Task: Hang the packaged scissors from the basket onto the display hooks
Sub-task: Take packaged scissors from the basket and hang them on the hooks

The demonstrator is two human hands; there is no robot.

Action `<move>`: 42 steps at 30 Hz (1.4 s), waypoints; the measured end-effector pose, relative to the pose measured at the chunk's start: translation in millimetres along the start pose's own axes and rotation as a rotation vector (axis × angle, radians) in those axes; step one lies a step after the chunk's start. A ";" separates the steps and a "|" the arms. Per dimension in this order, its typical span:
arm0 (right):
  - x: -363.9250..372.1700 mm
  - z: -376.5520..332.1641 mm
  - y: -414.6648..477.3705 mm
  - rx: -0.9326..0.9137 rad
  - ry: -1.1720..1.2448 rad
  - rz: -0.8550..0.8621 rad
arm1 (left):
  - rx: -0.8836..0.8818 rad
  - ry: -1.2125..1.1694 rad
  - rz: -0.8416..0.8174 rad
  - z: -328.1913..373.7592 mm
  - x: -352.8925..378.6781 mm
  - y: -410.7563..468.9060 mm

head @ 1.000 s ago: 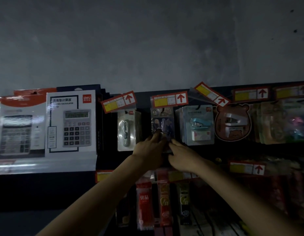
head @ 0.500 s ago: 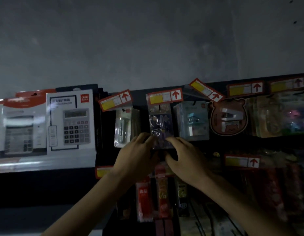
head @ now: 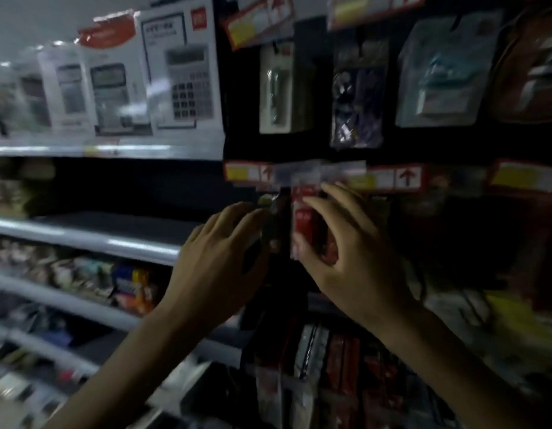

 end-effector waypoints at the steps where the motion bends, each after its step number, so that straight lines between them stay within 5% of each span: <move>1: 9.3 -11.1 -13.1 0.022 0.060 -0.036 | -0.058 0.000 -0.016 -10.3 -1.3 -19.4; 13: 172.0 -186.5 -176.8 0.076 0.726 -0.587 | -0.794 0.123 -0.100 -117.0 -73.8 -315.8; 22: 230.6 -383.4 -252.0 -0.125 1.048 -0.964 | -1.297 0.296 -0.071 -142.0 -169.0 -534.3; 28: 253.4 -506.0 -310.4 -0.369 1.063 -1.185 | -1.569 0.458 -0.138 -147.1 -221.1 -658.7; 33: 259.9 -582.9 -344.9 -0.559 1.023 -1.323 | -1.842 0.464 -0.008 -152.4 -258.7 -740.4; 42: 324.8 -678.2 -375.7 -0.836 0.911 -1.465 | -2.028 0.504 -0.121 -200.2 -261.9 -819.4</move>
Point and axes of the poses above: each hand's wrist, its own y-axis towards the middle knuckle, its own x-axis out of the palm, z = x × y, the point moved 1 cm from there along y, towards the middle knuckle, and after that the axes turned 10 degrees about -x, right-handed, at the moved point
